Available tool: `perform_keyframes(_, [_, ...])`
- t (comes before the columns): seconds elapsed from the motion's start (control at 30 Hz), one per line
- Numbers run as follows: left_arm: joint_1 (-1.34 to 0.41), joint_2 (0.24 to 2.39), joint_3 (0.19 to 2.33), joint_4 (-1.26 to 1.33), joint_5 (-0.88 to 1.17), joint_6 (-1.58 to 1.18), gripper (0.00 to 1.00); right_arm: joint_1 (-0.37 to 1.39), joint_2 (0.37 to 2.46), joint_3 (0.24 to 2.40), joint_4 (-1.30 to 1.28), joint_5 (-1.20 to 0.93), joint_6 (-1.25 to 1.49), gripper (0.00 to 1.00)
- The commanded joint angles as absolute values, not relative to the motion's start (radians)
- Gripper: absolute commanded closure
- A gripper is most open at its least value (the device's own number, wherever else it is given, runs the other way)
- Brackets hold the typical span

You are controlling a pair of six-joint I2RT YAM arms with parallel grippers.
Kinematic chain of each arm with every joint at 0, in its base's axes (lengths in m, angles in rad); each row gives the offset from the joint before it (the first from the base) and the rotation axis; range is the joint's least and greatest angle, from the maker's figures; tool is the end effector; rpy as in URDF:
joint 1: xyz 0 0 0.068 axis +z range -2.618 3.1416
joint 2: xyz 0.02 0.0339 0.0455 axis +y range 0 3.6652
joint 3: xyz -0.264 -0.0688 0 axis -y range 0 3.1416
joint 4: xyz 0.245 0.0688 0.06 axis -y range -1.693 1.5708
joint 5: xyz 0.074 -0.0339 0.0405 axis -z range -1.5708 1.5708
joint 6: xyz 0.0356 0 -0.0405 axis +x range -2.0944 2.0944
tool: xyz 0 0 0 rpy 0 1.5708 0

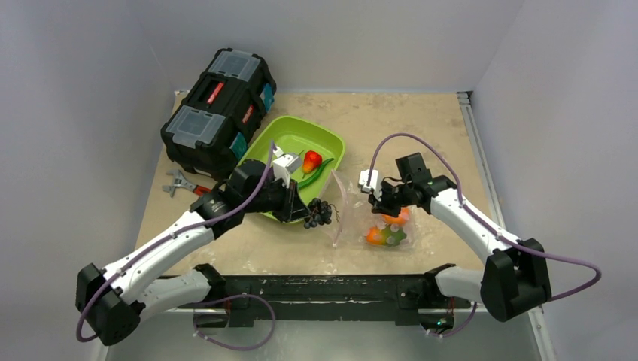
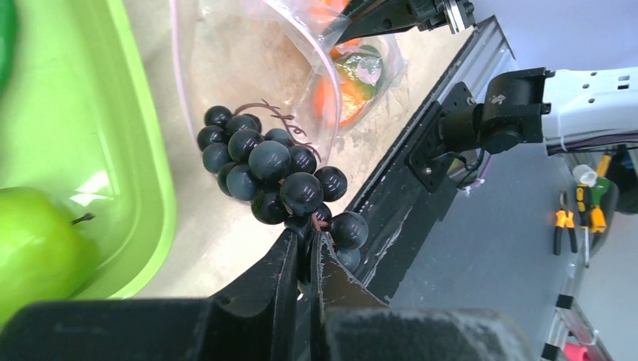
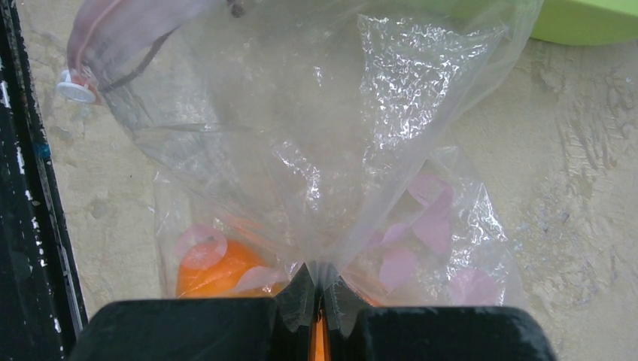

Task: Open the zip-top bag and remove the fake food
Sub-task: Pick up the fake fruit from the zipper food storage bag, then place the fake fruit in the bin.

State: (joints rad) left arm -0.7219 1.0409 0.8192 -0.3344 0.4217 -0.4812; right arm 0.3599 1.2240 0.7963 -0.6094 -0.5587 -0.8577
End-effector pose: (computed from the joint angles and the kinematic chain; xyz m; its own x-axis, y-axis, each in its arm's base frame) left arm 0.1624 -0.1624 0.2897 -0.7510 0.0986 -0.6529 0.5824 0.5649 -0.5846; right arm 0.2096 0.0990 0.2251 -0.1104 -0.7268 -0.6780 -0.9699 0.2277 -0.0862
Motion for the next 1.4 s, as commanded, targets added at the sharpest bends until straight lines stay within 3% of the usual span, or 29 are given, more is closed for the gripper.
perform_keyframes(0.0, [-0.693,0.954,0.888,-0.465,0.322,-0.409,1.00,0.360,1.224,0.795,-0.572,-0.548,-0.840,1.00])
perform_keyframes(0.5, [-0.626,0.913,1.059,-0.602,0.121,-0.288,1.00,0.360,1.227,0.794,-0.564,-0.542,-0.831,1.00])
perform_keyframes(1.37, [-0.458,1.224,0.988,-0.266,0.010,-0.293,1.00,0.360,1.241,0.795,-0.569,-0.541,-0.834,1.00])
